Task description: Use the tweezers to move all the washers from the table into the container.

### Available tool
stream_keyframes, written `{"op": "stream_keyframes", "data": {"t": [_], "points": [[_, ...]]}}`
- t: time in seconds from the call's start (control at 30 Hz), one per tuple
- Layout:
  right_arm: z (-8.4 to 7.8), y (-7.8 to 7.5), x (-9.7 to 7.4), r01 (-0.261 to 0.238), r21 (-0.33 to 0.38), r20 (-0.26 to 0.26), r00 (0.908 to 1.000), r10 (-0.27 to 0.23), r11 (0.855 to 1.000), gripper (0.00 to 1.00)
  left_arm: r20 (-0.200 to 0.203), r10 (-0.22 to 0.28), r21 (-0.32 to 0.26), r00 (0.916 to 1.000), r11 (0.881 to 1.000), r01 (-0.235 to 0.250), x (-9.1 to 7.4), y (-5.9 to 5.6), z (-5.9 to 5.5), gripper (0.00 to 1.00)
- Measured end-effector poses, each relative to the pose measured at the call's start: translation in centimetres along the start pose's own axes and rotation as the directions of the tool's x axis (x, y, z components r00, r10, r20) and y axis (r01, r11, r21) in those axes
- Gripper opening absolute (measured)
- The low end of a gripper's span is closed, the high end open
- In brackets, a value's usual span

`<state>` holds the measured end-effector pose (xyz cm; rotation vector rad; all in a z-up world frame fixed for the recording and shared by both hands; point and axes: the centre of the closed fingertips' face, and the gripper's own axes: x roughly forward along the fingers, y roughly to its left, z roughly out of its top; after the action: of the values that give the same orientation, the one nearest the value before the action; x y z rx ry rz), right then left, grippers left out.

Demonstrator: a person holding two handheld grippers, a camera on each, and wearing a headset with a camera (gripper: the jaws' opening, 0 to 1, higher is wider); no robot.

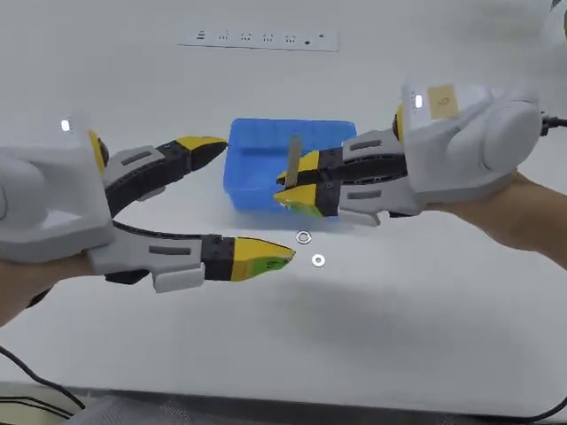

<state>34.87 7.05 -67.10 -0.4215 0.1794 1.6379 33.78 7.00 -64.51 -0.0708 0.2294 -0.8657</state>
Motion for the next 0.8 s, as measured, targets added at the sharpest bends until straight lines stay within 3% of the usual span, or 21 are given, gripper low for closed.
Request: {"op": "stream_keyframes", "data": {"t": [0.17,0.3,0.43,0.53,0.6,0.8], "points": [[0.3,-1.1,-0.1,0.01,-0.016,-0.008,0.9999,-0.01,1.0,0.09,0.084,0.083,-0.006,0.993,0.997,-0.083,-0.5,1.7,1.1,0.99],[0.1,-2.0,-0.1,0.019,-0.017,-0.019,0.9996,-0.019,1.0,0.09,0.112,0.156,0.023,0.9815,0.987,-0.159,-1.1,2.7,0.5,0.98],[-0.3,-3.2,0.1,0.034,0.0,-0.026,0.9991,-0.034,0.999,0.09,0.097,0.162,0.017,0.982,0.986,-0.164,-1.3,2.4,-1.1,0.97],[-0.5,-4.2,0.3,0.052,0.009,-0.025,0.9984,-0.052,0.999,0.09,0.031,0.14,0.03,0.9896,0.99,-0.141,-1.3,1.8,-2.9,0.97],[-0.9,-4.8,0.6,0.063,0.015,-0.029,0.9976,-0.062,0.998,0.09,0.009,0.131,0.029,0.9914,0.991,-0.131,-1.3,1.7,-3.6,0.97],[-2.6,-6.4,1.9,0.077,0.032,-0.044,0.9962,-0.076,0.997,0.09,0.011,0.154,0.002,0.9881,0.988,-0.154,-1.5,2.3,-4.0,0.97]]}}
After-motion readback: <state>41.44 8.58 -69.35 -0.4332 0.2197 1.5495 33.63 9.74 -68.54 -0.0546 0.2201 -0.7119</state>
